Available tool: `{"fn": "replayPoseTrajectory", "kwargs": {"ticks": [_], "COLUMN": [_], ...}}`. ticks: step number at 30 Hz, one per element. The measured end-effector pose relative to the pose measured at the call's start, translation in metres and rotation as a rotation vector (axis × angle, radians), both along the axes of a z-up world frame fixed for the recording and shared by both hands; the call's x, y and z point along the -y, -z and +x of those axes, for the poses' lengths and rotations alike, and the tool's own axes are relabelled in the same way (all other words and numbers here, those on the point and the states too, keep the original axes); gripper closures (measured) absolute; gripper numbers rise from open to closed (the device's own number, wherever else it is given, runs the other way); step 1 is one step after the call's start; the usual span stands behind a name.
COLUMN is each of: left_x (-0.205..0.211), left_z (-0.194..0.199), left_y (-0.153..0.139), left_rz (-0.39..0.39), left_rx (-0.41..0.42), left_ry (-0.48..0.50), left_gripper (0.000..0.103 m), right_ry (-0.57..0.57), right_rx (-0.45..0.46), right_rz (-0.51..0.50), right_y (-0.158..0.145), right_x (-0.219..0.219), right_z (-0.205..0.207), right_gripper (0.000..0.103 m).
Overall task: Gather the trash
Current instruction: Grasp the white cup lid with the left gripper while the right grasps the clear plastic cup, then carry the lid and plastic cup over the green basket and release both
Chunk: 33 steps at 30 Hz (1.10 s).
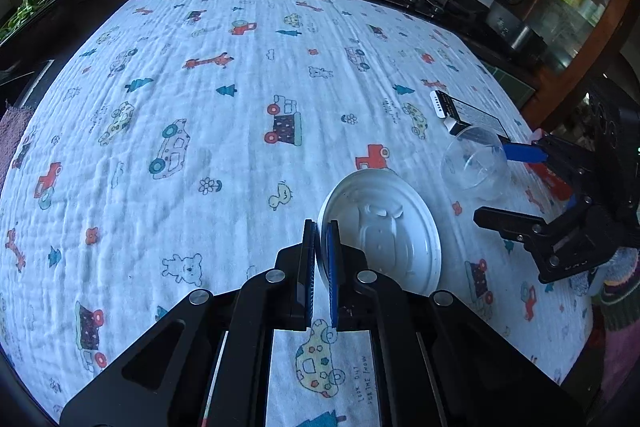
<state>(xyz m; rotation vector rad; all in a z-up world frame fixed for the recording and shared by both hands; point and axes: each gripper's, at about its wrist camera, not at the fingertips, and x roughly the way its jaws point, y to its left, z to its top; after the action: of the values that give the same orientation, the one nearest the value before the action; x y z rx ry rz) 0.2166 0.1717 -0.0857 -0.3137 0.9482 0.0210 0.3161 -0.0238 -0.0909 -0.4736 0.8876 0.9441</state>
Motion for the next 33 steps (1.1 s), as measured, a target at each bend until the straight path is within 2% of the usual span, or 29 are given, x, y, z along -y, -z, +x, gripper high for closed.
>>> {"fn": "replayPoseTrajectory", "kwargs": {"ticks": [5, 7, 9, 11, 21, 28, 33], "left_x": [-0.003, -0.004, -0.005, -0.004, 0.012, 0.051, 0.098], "left_z": [0.001, 0.001, 0.0, 0.0, -0.012, -0.017, -0.015], "left_y": [0.002, 0.002, 0.001, 0.001, -0.016, -0.035, -0.049], "left_rz": [-0.01, -0.01, -0.013, -0.015, -0.035, -0.064, -0.071], "left_rx": [-0.001, 0.002, 0.007, 0.008, 0.054, 0.091, 0.118], "left_ry": [-0.005, -0.005, -0.006, -0.007, 0.028, 0.108, 0.207], "left_gripper": [0.098, 0.098, 0.098, 0.098, 0.099, 0.099, 0.099], "right_ry": [-0.037, -0.052, -0.033, -0.021, 0.11, 0.249, 0.388], "right_rx": [0.003, 0.002, 0.034, 0.023, -0.019, -0.021, -0.014], "right_rz": [-0.035, -0.033, -0.048, -0.052, 0.07, 0.133, 0.178], "right_y": [0.011, 0.012, 0.012, 0.013, -0.007, -0.022, -0.027], "right_x": [-0.016, -0.018, -0.019, -0.017, 0.026, 0.088, 0.152], "right_z": [0.008, 0.006, 0.002, 0.002, -0.024, -0.057, -0.076], "right_gripper": [0.012, 0.016, 0.035, 0.044, 0.045, 0.044, 0.044]}}
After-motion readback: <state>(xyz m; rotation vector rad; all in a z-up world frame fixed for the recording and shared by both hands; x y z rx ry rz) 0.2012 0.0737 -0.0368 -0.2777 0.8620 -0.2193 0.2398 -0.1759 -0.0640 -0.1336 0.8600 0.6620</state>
